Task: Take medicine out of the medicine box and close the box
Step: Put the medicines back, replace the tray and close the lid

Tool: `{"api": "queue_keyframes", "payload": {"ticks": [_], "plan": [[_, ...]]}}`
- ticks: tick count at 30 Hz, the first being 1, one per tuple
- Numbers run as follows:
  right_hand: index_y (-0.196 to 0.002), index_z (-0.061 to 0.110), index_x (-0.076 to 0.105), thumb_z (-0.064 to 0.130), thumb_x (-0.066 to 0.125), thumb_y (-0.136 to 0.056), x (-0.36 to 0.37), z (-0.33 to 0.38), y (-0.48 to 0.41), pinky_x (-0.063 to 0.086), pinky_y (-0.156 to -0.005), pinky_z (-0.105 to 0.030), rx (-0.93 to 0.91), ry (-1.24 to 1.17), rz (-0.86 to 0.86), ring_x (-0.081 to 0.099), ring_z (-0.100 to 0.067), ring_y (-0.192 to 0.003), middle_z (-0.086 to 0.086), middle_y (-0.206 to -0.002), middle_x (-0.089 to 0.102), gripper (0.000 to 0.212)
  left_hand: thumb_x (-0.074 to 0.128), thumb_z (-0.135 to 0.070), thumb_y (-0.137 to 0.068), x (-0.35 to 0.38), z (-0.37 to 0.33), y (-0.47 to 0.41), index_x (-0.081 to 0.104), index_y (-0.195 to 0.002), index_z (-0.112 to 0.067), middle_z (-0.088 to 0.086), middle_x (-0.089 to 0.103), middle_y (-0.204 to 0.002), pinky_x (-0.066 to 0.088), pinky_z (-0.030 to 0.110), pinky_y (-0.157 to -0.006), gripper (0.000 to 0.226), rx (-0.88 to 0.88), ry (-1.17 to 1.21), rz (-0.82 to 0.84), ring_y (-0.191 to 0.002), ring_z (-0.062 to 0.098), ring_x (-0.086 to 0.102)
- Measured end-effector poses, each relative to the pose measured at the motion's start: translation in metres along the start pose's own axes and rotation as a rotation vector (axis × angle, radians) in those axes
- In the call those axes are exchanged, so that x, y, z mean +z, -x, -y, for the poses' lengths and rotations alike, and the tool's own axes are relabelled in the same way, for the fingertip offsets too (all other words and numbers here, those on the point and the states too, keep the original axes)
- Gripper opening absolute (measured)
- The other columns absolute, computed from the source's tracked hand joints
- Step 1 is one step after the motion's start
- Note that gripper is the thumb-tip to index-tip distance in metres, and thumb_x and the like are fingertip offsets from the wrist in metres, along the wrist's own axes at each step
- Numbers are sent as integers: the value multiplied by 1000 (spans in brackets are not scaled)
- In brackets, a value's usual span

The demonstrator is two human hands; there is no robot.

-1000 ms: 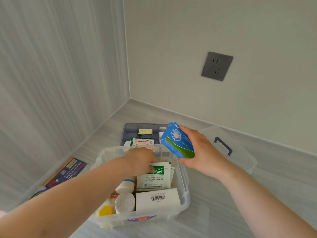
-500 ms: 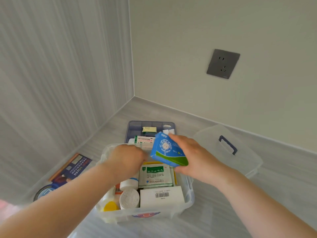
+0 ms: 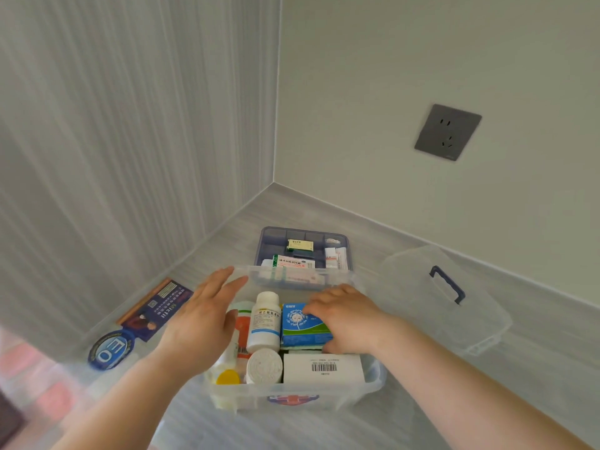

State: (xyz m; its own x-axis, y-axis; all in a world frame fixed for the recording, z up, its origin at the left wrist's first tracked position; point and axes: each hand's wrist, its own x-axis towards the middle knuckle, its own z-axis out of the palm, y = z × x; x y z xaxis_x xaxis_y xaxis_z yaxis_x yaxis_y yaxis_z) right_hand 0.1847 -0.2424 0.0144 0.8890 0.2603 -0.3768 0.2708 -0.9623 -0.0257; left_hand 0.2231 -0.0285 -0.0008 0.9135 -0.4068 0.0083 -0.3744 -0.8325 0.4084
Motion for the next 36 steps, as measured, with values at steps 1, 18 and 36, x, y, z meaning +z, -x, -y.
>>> {"api": "queue_keyframes", "payload": {"ticks": [1,18,36], "plan": [[-133,20,36,32,60,-79,0,-1,1,19,-110,-38,6,-35,-13,29,-25,-131,-5,-144,35,60,42,-22,-92,1,1,0,18,-139,-33,-10,7,-155,36,31,-104,54,-6,7,-7,-140,13,14],[-121,17,54,22,56,-86,-5,-100,-76,35,-101,-33,336,-402,-303,38,-28,-123,-12,-132,49,36,46,-22,-90,9,-14,-46,49,-125,-23,1,56,-129,40,34,-95,35,54,32,-132,-120,19,47],[-116,14,58,18,46,-89,17,-104,-132,31,-102,-42,367,-286,-247,24,-27,-132,-8,-144,34,30,74,-5,-67,6,-16,-47,69,-92,-13,6,75,-80,55,31,-50,26,120,-123,-187,-71,24,70]]}}
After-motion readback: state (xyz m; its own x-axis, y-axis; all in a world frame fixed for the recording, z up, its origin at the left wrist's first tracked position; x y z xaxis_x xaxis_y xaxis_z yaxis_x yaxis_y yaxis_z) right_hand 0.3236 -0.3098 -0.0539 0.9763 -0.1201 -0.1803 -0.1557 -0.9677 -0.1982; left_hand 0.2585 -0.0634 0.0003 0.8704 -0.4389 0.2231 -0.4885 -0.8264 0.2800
